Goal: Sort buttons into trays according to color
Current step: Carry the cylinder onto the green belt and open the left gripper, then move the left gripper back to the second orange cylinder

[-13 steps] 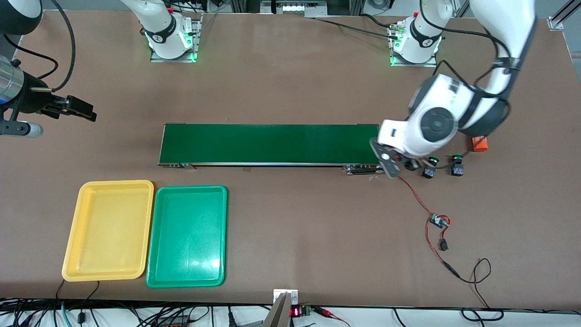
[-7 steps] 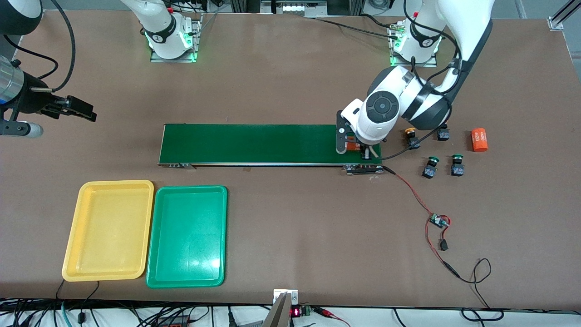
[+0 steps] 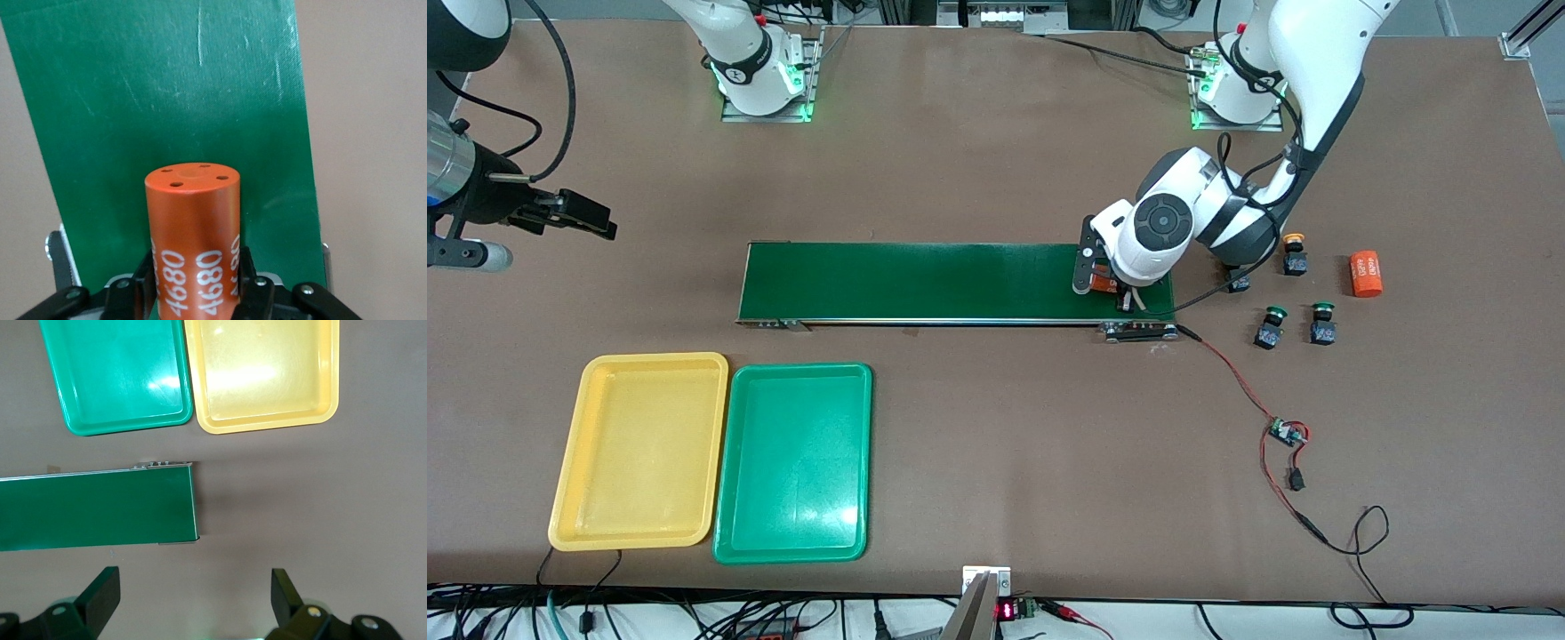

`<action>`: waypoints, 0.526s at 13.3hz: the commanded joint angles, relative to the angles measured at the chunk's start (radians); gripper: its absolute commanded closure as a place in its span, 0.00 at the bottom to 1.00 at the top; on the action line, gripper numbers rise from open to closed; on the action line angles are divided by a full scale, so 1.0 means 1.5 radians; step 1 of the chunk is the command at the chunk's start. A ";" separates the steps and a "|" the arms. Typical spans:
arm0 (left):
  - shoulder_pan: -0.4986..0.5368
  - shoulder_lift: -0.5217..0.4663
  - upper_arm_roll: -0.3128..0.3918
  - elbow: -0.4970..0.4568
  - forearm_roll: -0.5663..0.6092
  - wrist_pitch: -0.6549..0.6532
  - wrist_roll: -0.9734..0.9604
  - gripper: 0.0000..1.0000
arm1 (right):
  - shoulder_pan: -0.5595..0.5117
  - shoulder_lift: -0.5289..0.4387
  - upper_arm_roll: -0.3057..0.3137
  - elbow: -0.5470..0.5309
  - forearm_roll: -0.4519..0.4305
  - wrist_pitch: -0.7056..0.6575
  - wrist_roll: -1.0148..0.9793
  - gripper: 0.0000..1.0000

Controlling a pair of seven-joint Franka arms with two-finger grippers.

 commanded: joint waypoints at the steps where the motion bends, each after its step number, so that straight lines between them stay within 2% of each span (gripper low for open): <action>1: 0.004 -0.013 -0.028 -0.014 0.010 0.001 -0.043 0.93 | -0.001 0.004 0.003 0.013 0.005 -0.007 -0.001 0.00; 3: 0.004 -0.012 -0.028 -0.014 0.009 0.000 -0.045 0.92 | 0.000 0.004 0.004 0.013 0.005 -0.007 -0.001 0.00; 4: 0.004 -0.013 -0.028 -0.015 0.009 -0.005 -0.049 0.72 | -0.002 0.004 0.004 0.013 0.005 -0.006 -0.001 0.00; 5: 0.005 -0.018 -0.028 -0.015 0.009 -0.012 -0.056 0.01 | -0.003 0.004 0.004 0.013 0.005 -0.006 -0.002 0.00; 7: 0.013 -0.047 -0.028 -0.012 0.009 -0.029 -0.046 0.00 | -0.003 0.004 0.003 0.013 0.005 -0.006 -0.002 0.00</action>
